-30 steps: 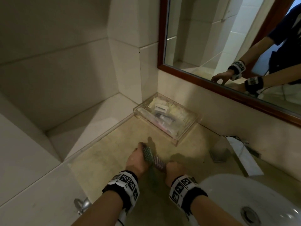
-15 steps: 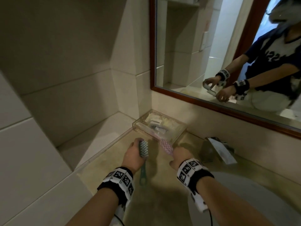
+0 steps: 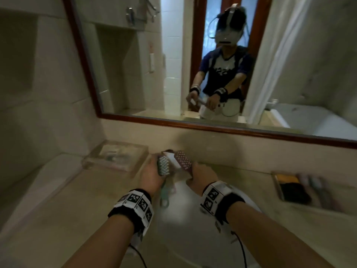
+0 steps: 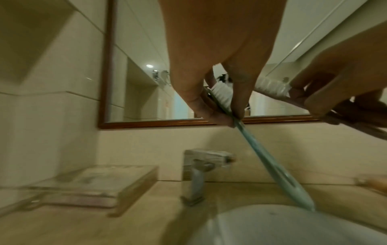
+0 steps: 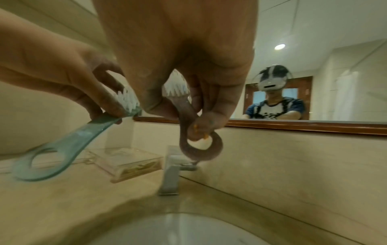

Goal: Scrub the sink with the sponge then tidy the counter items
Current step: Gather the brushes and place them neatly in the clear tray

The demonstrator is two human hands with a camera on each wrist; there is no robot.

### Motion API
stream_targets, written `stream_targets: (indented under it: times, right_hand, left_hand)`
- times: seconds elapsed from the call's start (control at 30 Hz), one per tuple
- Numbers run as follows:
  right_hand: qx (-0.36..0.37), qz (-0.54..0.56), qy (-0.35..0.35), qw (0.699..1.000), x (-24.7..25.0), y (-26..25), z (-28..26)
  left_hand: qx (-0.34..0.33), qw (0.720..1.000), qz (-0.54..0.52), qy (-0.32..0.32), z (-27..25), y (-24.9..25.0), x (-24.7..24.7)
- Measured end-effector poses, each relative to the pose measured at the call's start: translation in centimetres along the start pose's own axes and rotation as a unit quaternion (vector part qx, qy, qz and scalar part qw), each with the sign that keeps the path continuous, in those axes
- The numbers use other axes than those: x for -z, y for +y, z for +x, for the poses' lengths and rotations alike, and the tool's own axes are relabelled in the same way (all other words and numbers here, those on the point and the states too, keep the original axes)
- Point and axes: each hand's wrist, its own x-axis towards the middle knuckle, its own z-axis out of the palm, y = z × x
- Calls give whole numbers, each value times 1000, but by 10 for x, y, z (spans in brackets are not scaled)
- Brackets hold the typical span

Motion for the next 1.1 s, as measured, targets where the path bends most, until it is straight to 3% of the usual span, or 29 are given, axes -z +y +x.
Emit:
stream_targets:
  times: [0.27,0.4,0.67,0.83,0.93,1.1]
  right_hand:
    - [-139,-14,38,990,43,178,-21]
    - [-204,3,37,978,56,271,-29]
    - [-311,119,63,941,101,455,-38]
    - [-331,138,45,933,100,507,-25]
    - [-345,133,25,929,80,526,-7]
    - [-346,169,24,923,54,539,13]
  left_hand:
    - [-81,989,-10,-119,16,96,-150]
    - [-77,983,23,-164,35,144,-229]
    - [-80,972,-42,-219,55,246,-405]
    - [-45,977,-35,-206,64,253,-465]
    - [-27,975,25,-219,69,256,-486]
    - [-5,942,170,-291,74,271,-507]
